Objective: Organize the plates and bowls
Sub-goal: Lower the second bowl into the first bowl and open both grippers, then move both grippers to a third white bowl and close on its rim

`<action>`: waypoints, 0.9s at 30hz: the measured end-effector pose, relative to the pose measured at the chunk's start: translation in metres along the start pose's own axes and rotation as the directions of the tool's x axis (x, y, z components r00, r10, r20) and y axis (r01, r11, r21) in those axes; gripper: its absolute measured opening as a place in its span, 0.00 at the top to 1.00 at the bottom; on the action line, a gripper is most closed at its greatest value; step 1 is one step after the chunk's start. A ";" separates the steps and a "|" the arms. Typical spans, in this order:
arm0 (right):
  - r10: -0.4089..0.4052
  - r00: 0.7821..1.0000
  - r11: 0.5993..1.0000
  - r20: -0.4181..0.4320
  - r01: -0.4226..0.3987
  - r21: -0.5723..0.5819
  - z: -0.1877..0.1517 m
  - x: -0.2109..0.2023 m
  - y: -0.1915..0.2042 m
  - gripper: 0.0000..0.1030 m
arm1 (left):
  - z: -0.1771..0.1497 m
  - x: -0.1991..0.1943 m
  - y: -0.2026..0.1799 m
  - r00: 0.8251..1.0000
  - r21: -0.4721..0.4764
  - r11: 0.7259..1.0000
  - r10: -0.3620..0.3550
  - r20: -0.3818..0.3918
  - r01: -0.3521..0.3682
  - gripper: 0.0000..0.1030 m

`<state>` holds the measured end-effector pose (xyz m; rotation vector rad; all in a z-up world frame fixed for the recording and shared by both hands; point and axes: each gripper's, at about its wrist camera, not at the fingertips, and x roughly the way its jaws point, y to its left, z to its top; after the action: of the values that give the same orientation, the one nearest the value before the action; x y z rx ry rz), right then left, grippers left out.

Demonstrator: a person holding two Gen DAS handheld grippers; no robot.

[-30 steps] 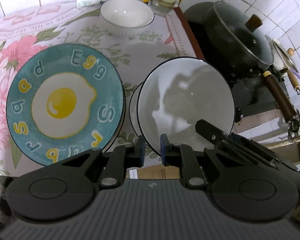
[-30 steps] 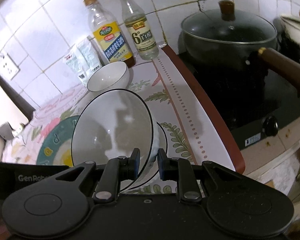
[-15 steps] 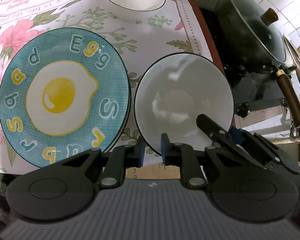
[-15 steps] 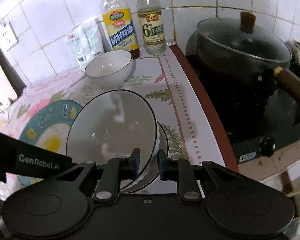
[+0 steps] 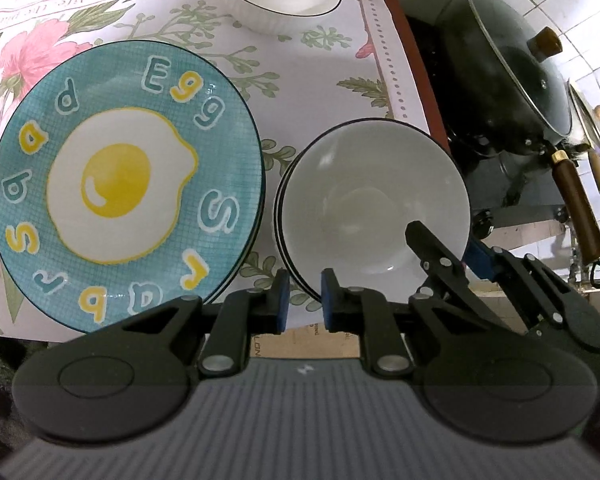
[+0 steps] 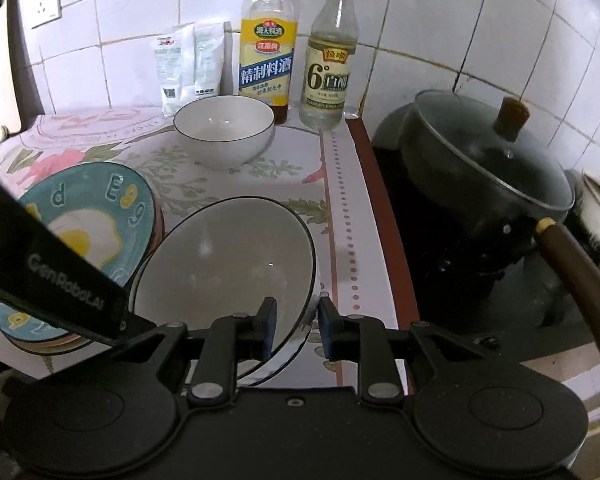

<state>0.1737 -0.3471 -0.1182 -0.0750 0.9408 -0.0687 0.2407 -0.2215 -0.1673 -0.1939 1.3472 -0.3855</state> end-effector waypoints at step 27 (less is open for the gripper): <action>0.379 0.921 0.852 0.093 -0.386 0.355 0.065 -0.023 -0.036 0.48 | 0.047 -0.106 0.047 0.934 0.158 0.974 -0.206 0.293 0.165 0.79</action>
<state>0.2115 -0.3785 -0.0582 0.4611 0.8943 0.1272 0.2759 -0.1420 -0.0774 -0.2624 0.9945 -0.5775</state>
